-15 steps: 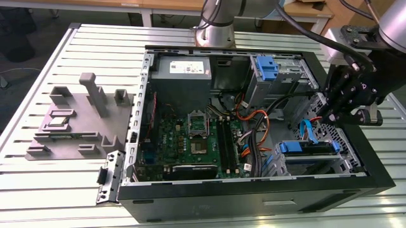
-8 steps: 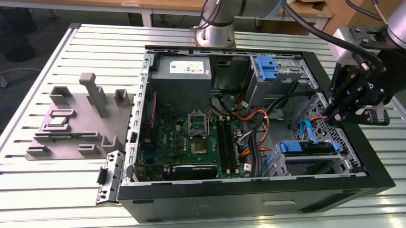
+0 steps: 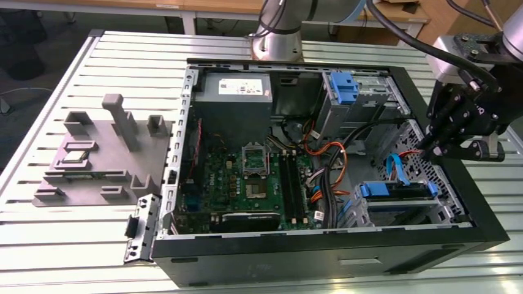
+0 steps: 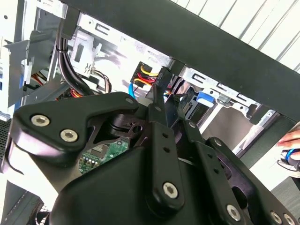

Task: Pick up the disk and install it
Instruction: 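Insert the second disk wire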

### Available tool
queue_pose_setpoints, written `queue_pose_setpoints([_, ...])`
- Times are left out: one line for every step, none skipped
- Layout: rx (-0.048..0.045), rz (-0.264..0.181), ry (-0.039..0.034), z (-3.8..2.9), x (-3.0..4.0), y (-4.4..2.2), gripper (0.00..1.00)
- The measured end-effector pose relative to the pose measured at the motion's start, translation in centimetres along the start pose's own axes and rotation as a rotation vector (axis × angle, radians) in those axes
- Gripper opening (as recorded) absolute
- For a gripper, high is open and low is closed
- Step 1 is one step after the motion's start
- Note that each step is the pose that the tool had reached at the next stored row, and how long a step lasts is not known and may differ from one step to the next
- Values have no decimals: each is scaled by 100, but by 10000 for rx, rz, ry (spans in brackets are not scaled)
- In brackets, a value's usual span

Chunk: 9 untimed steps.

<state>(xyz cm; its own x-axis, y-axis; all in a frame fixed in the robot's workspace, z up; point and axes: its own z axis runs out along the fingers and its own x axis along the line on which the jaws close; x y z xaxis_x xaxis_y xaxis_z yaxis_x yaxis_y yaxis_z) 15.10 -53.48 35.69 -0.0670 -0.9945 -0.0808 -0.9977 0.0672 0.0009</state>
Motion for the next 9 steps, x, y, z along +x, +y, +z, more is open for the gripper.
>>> queue_pose_setpoints([-1,0,0,-1,0,0,24])
queue_pose_setpoints([-5,0,-1,0,-2,-3,24])
queue_pose_setpoints([-8,-1,0,0,-7,-7,24])
queue_pose_setpoints([-13,0,2,0,-14,-13,24])
queue_pose_setpoints([-21,2,3,1,-23,-23,24])
queue_pose_setpoints([-28,2,2,2,-32,-32,24])
queue_pose_setpoints([-36,2,2,2,-39,-40,24])
queue_pose_setpoints([-39,2,4,2,-44,-45,24])
queue_pose_setpoints([-42,4,4,3,-47,-51,24])
